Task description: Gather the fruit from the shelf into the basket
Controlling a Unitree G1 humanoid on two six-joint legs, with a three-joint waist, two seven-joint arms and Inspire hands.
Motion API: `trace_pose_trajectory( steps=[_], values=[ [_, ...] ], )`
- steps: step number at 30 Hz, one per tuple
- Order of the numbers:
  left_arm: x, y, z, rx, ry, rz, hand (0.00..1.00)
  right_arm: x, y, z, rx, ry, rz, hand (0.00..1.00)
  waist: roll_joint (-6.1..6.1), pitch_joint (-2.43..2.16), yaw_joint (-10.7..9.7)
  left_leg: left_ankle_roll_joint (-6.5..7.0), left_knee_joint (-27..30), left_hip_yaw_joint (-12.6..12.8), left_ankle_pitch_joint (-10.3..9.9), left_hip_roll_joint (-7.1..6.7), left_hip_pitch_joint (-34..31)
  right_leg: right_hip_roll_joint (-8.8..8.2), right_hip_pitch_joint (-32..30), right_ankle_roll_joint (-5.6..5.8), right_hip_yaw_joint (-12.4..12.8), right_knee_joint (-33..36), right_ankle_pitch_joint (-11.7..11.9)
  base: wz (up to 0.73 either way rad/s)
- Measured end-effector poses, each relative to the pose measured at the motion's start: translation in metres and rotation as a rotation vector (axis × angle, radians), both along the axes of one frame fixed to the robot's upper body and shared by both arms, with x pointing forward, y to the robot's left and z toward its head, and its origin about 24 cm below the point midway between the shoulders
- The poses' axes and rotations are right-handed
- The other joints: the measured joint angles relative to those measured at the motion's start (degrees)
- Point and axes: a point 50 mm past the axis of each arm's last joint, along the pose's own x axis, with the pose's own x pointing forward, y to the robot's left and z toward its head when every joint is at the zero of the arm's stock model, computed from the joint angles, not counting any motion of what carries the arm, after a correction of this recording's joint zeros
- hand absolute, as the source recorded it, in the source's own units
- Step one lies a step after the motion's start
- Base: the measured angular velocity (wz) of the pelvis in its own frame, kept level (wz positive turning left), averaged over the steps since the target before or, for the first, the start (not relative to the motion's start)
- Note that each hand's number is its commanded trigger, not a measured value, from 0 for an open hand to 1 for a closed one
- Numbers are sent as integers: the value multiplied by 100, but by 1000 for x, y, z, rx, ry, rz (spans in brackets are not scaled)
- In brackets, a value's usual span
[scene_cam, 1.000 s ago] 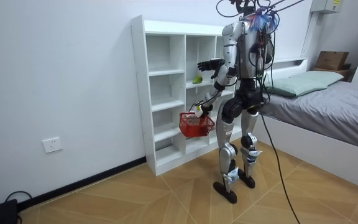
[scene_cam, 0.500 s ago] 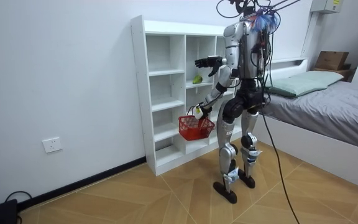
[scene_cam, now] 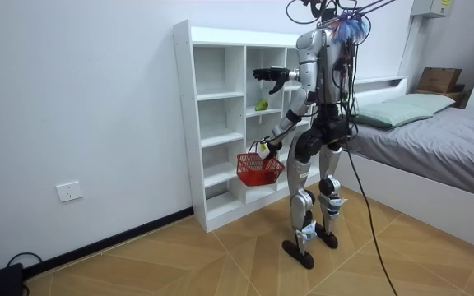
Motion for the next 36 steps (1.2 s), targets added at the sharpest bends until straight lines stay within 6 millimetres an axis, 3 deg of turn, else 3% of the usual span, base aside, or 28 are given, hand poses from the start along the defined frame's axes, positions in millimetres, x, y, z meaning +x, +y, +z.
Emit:
trace_pose_trajectory(
  steps=[3, 14, 18, 26, 36],
  values=[
    [1, -1, 1, -5, 4, -8, 100, 2, -2, -4, -8, 20, -13, 0, -47, -16, 19, -1, 11, -31, 1, 0, 1, 1, 25, 0, -22, 0, 0, 7],
    [3, 2, 3, 1, 5, -19, 100, 27, -12, -5, -85, 43, -85, 0, -63, -7, 16, -6, 167, -161, -1, -9, -130, -11, 26, -1, -157, 0, 0, 7],
    [3, 3, 3, 6, 11, -17, 100, 36, -20, -10, -104, 77, -127, 0, -116, 26, 0, -7, 179, -239, -1, -31, -192, -23, 27, -1, -214, -5, 0, 9],
    [5, 3, 7, 8, 8, -40, 100, 44, -36, -20, -117, 131, -191, 0, -147, 43, -13, -4, 212, -407, 1, -86, -297, -45, 30, -4, -345, -82, 2, 10],
    [3, 5, 5, 19, 36, -33, 100, 50, -45, -29, -87, 227, -224, 0, -148, 42, 88, 0, 256, -409, 3, -98, -309, -61, 10, 0, -323, -82, 0, 2]
  ],
)
